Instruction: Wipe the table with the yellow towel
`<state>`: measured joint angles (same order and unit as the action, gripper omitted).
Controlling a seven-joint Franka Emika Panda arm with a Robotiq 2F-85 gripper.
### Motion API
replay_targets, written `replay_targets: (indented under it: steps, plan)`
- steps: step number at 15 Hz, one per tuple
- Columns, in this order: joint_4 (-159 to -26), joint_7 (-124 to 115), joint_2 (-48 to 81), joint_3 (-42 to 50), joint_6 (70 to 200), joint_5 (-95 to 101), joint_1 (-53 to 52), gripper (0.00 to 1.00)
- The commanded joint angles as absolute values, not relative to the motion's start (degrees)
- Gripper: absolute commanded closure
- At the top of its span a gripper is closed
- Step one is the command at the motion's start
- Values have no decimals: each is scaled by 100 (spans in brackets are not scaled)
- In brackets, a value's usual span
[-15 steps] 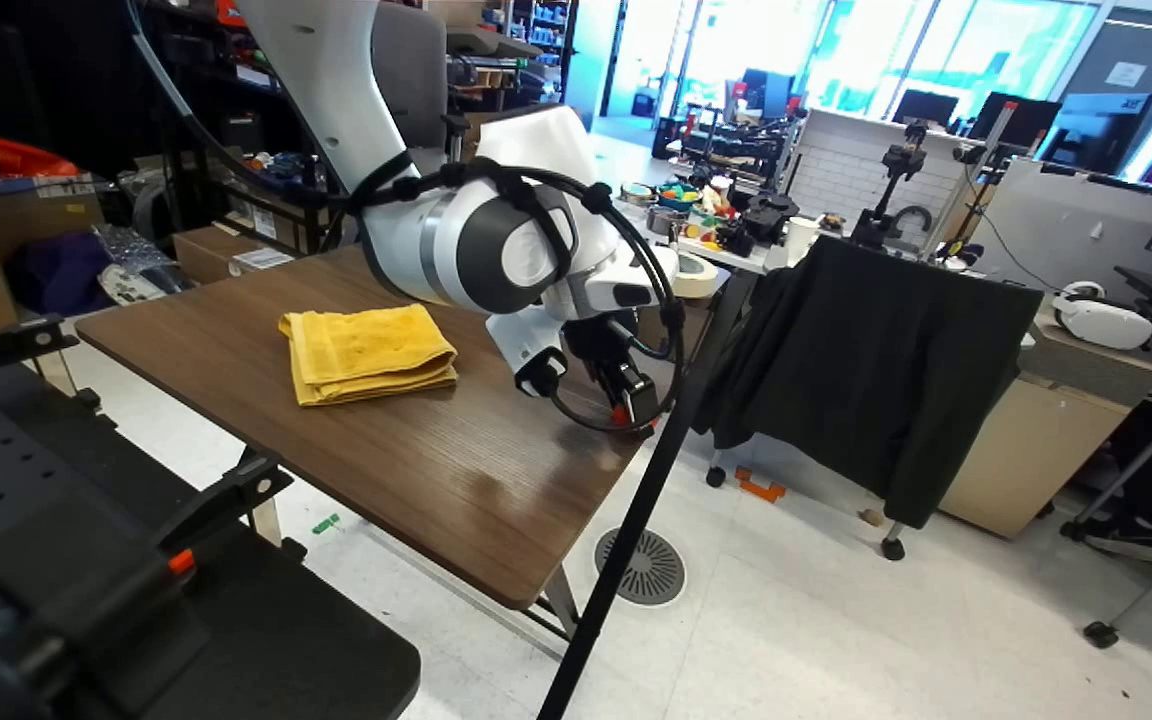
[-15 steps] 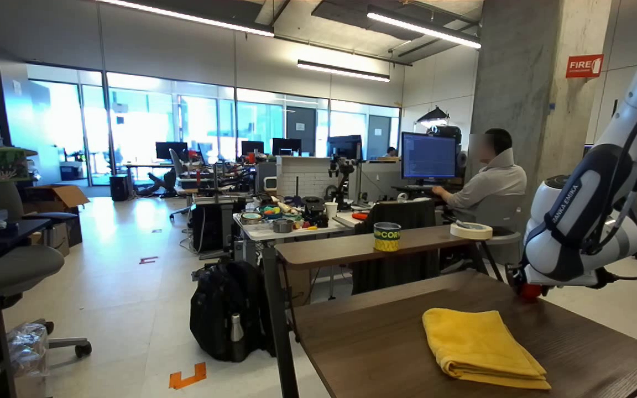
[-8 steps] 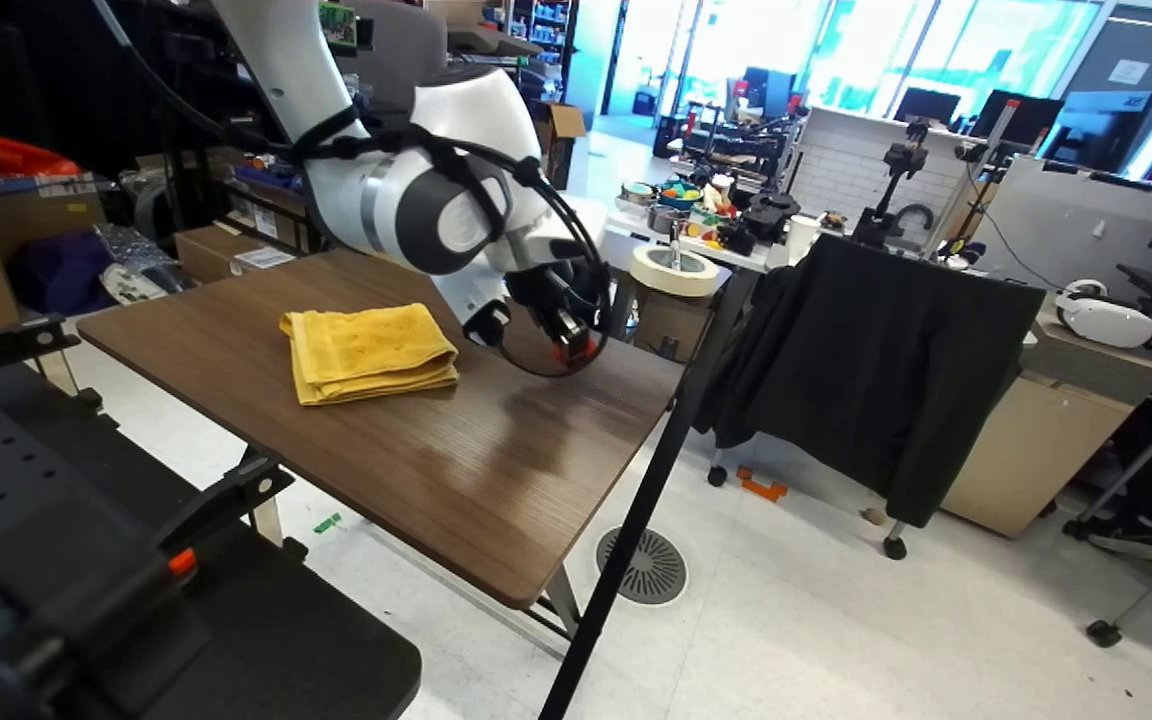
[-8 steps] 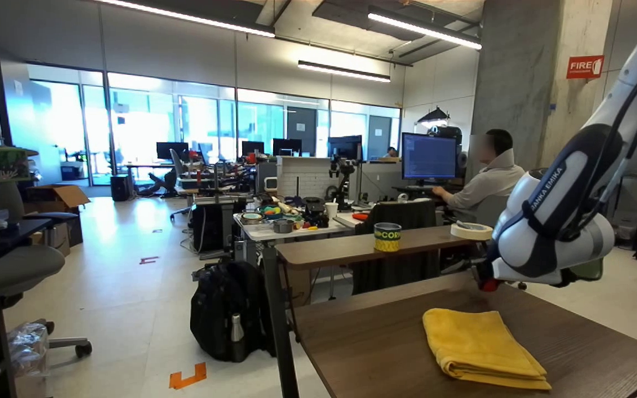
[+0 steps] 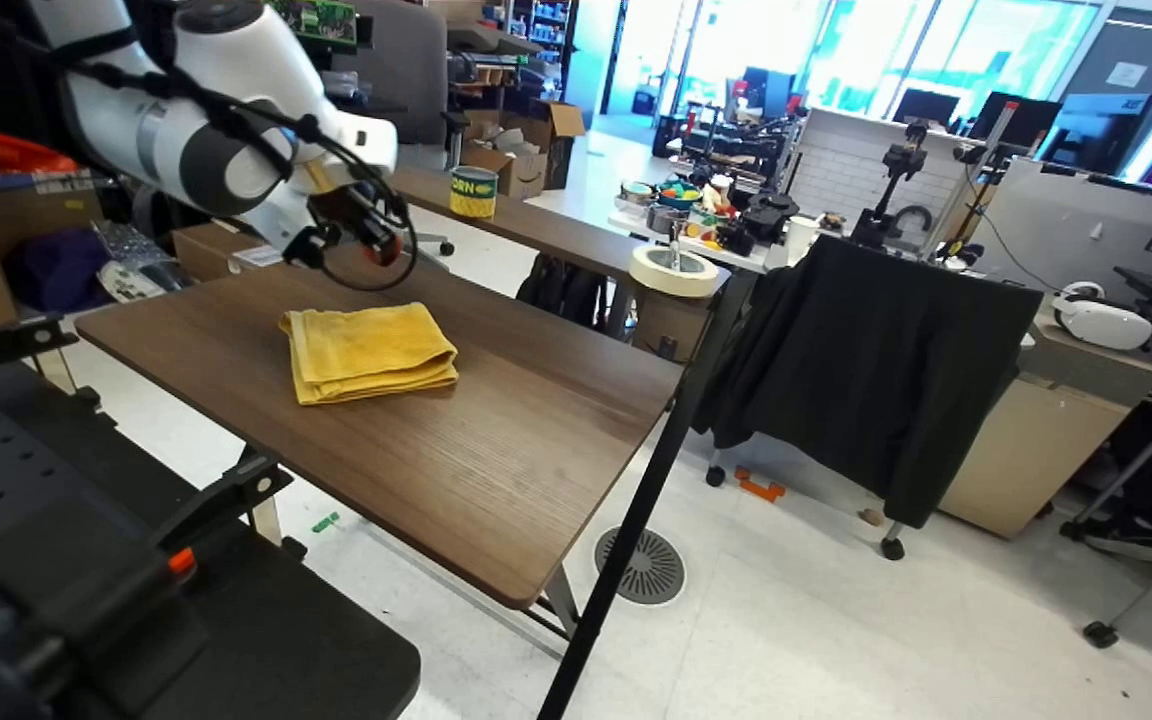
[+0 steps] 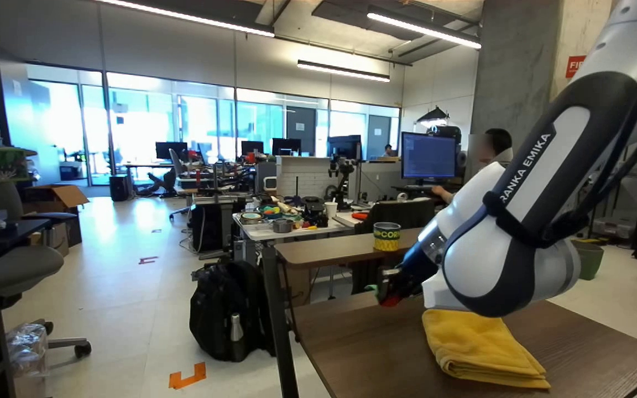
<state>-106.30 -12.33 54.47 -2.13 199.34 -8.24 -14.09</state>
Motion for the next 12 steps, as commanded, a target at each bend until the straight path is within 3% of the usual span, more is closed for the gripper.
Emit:
replay_targets:
  steps: [1, 7, 12]
  plan:
    - [-11071, -855, 5371, -774, 20323, -644, -1810, 93]
    - [-11097, -421, 5507, -1422, 20153, 62, -1950, 93]
    - [-11375, -96, 5187, -1065, 20144, 142, -2103, 93]
